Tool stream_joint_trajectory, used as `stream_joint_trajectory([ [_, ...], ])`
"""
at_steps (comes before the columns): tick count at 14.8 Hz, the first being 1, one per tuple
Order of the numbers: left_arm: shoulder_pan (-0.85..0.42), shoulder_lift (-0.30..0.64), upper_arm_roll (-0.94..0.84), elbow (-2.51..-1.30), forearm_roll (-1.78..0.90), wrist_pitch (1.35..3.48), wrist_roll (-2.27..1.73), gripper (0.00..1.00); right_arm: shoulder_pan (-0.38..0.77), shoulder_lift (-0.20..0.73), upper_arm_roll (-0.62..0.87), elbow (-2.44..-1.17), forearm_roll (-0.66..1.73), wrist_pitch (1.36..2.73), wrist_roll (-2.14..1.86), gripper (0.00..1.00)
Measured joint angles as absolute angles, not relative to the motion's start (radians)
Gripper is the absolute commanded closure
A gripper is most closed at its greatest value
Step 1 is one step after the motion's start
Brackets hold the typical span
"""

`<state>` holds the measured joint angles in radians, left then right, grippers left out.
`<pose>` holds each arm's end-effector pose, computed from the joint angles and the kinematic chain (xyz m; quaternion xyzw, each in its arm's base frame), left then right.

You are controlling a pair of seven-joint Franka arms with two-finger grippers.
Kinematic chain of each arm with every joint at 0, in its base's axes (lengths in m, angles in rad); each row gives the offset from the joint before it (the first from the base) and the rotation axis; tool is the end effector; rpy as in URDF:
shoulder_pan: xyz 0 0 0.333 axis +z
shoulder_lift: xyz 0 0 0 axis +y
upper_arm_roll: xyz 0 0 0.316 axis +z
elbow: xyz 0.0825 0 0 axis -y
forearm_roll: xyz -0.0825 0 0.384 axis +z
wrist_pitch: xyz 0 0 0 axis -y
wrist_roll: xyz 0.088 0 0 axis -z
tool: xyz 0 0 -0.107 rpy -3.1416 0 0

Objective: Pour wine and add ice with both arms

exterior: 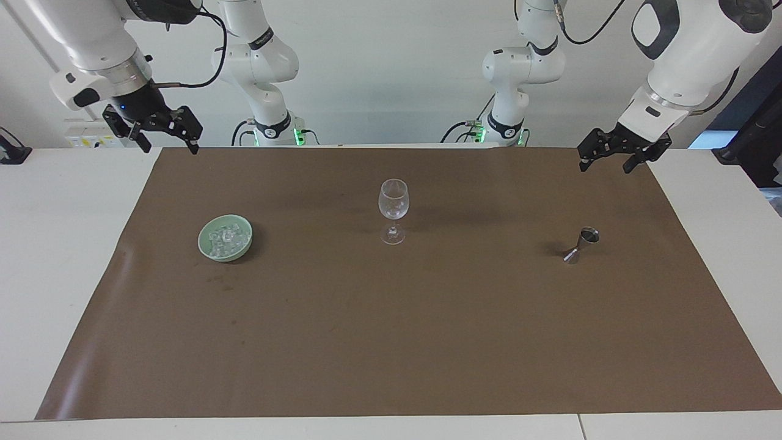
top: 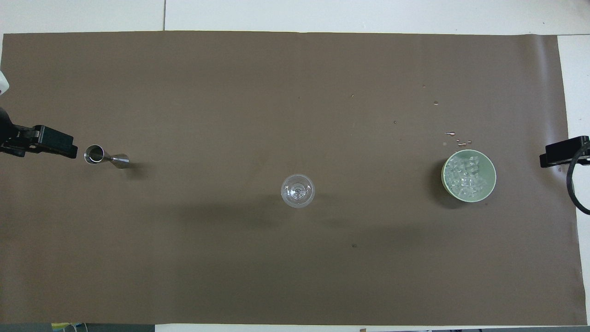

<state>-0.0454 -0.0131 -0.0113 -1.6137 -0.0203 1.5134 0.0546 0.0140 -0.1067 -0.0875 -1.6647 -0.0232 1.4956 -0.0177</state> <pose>0.5420 -0.0331 0.6068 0.9974 -0.0557 -0.0436 0.0100 0.5108 -0.0428 0.6309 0.9991 -0.0280 -0.0317 0.0055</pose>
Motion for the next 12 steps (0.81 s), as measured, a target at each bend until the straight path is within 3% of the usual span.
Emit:
stream_joint_trajectory([
  [5,-0.032,0.026,0.026,-1.588,-0.119,1.481,-0.175,0.00,0.014,-0.107,-0.088,-1.665,-0.023,1.496,-0.018,0.00],
  [12,-0.023,0.283,0.285,-1.456,-0.400,1.441,-0.504,0.00,0.014,-0.107,-0.088,-1.665,-0.023,1.496,-0.018,0.00],
])
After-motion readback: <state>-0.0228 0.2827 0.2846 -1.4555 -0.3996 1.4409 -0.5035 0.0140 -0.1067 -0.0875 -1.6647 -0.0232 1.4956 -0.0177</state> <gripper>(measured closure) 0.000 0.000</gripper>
